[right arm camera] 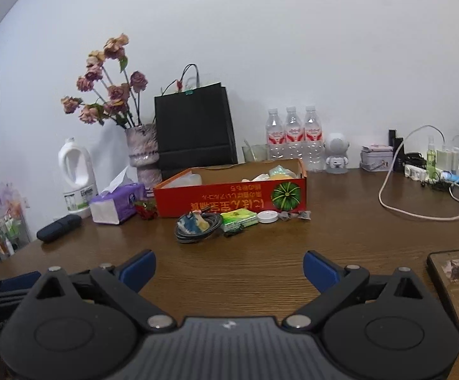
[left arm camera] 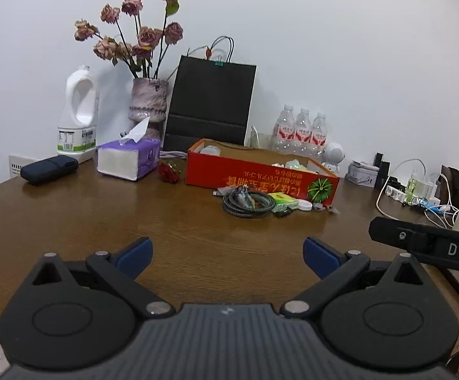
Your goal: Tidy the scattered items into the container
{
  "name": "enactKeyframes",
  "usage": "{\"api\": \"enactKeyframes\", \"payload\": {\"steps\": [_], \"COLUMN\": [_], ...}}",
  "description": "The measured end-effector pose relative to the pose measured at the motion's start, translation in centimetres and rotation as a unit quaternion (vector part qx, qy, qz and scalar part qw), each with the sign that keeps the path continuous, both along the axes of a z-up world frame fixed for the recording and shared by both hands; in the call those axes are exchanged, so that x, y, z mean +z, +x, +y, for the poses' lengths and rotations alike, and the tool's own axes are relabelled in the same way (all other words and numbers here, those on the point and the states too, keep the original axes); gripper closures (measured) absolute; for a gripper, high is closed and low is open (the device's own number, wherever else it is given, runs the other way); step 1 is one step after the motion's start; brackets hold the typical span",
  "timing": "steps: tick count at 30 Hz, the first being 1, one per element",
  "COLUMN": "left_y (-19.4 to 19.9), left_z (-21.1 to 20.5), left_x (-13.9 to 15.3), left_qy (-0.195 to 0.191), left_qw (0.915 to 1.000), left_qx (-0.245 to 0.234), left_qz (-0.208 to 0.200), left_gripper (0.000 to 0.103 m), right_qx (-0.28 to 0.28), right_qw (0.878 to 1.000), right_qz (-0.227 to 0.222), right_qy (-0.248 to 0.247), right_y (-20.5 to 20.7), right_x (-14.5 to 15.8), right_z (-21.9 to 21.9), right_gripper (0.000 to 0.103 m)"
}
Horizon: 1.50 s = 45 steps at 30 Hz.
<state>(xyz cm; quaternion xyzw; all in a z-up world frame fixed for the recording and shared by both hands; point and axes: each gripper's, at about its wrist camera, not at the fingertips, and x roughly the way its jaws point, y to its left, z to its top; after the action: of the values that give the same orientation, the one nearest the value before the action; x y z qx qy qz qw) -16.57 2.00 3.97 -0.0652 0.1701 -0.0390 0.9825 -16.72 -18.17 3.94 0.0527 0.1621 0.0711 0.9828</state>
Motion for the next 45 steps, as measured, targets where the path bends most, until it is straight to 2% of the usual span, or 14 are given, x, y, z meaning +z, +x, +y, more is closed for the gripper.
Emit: {"api": "enactKeyframes", "payload": {"steps": [5,9,13,16,20,23,26,28,29,32,37,40,42,45], "left_y": [4.7,12.7,23.4,28.9,32.2,33.6,35.0,35.4,35.5,35.1,31.9,28.5,25.6,21.2], "left_z": [1.7,2.4,3.6,4.0,3.3,2.6,2.4,2.8,3.1,3.8,4.6,4.4,4.2,4.2], "left_x": [1.4,3.1,2.4,1.2,-0.6,-1.6,-2.8,-2.9,-2.8,-3.0,-2.9,-2.5,-1.8,-0.5], "left_qy": [0.025,0.142,0.189,0.2,0.271,0.312,0.344,0.324,0.314,0.297,0.233,0.208,0.177,0.121], "left_qw": [0.9996,0.9876,0.979,0.9774,0.9558,0.9383,0.9257,0.9299,0.9325,0.9396,0.9575,0.9654,0.9729,0.9838], "left_qx": [-0.005,-0.012,-0.078,-0.061,-0.107,-0.143,-0.146,-0.156,-0.156,-0.136,-0.123,-0.109,-0.102,-0.096], "left_qz": [-0.013,-0.066,0.0,0.034,0.039,0.039,0.061,0.075,0.086,0.101,0.117,0.114,0.108,0.092], "left_gripper": [0.0,0.002,0.013,0.029,0.028,0.006,0.006,0.026,0.049,0.063,0.069,0.069,0.069,0.069], "right_qx": [0.018,0.064,0.088,0.097,0.112,0.121,0.131,0.136,0.137,0.142,0.172,0.181,0.2,0.229], "right_qw": [0.999,0.995,0.992,0.99,0.988,0.985,0.983,0.983,0.982,0.981,0.972,0.964,0.96,0.949], "right_qz": [0.017,0.067,0.086,0.091,0.094,0.101,0.113,0.117,0.119,0.123,0.151,0.168,0.168,0.186], "right_qy": [-0.021,-0.032,-0.035,-0.034,-0.06,-0.065,-0.055,-0.046,-0.045,-0.04,-0.06,-0.1,-0.104,-0.114], "right_y": [2.9,7.6,11.5,13.7,16.8,19.7,22.5,24.0,24.7,25.9,25.6,24.2,22.5,19.2], "right_x": [-0.4,-0.2,-0.4,-0.6,-0.6,-0.6,-0.9,-1.1,-1.1,-1.3,-2.8,-3.9,-3.6,-3.0], "right_z": [0.7,1.3,2.3,3.0,3.8,4.3,4.7,5.0,5.3,5.9,7.3,8.6,8.5,7.2], "right_gripper": [0.004,0.015,0.02,0.021,0.021,0.021,0.022,0.023,0.028,0.038,0.039,0.055,0.082,0.083]}}
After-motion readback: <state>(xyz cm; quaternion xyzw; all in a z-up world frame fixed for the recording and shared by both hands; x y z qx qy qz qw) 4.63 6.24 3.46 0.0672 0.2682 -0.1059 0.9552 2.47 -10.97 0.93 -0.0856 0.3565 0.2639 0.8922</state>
